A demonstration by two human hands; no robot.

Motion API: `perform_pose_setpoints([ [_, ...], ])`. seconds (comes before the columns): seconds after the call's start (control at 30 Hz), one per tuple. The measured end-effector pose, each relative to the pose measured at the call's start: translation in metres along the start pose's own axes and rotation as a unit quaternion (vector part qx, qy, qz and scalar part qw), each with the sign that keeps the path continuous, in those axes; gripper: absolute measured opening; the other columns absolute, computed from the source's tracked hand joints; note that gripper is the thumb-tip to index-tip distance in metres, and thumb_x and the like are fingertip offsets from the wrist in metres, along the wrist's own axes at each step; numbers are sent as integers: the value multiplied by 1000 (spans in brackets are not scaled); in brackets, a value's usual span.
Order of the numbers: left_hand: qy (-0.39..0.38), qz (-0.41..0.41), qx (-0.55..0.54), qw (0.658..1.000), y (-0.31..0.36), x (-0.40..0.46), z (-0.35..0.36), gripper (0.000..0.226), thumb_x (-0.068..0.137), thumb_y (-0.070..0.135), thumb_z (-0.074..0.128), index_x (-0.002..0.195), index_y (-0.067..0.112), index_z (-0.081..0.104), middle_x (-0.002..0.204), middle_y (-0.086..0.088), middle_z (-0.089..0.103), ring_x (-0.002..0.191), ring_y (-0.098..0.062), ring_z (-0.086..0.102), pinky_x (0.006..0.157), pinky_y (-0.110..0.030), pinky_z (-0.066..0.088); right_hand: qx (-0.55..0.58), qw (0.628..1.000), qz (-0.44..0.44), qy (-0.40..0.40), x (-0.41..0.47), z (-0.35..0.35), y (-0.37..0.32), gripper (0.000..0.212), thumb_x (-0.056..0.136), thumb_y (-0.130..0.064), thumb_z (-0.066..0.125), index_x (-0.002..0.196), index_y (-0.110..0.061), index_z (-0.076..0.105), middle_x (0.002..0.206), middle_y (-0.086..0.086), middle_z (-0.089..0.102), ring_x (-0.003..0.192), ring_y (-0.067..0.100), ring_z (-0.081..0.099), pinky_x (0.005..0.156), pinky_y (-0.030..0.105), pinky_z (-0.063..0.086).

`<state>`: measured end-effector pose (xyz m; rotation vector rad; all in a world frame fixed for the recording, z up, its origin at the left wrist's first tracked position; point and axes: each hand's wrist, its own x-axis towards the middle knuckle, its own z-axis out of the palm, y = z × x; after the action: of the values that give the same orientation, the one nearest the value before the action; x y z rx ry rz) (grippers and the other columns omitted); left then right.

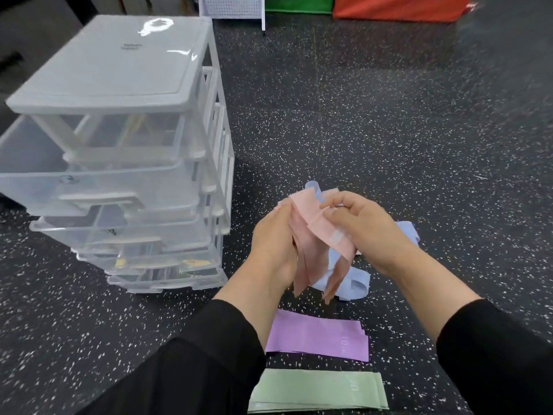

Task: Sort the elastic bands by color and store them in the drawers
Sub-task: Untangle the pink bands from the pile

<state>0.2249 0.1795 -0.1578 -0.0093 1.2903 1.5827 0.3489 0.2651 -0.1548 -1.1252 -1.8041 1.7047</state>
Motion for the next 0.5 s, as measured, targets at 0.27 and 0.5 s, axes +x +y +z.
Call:
perform_pose_setpoints([
  [0.27, -32, -50, -51, 997, -2, 2, 4, 58, 103, 52, 45, 126, 2, 65, 120, -19, 73, 112, -33, 71, 98, -47, 56, -42, 999, -5, -14, 3, 3, 7, 15, 98, -17, 59, 89, -26, 69, 72, 1, 60, 65, 18, 44, 53, 28, 32],
  [0.5, -21, -20, -24, 999, -11, 10, 5, 38, 111, 24, 41, 129, -4, 59, 115, -24, 72, 90, -26, 75, 71, -35, 64, -49, 999, -16, -9, 3, 1, 7, 13, 98, -18, 61, 92, -25, 69, 82, -1, 68, 71, 10, 57, 64, 25, 43],
])
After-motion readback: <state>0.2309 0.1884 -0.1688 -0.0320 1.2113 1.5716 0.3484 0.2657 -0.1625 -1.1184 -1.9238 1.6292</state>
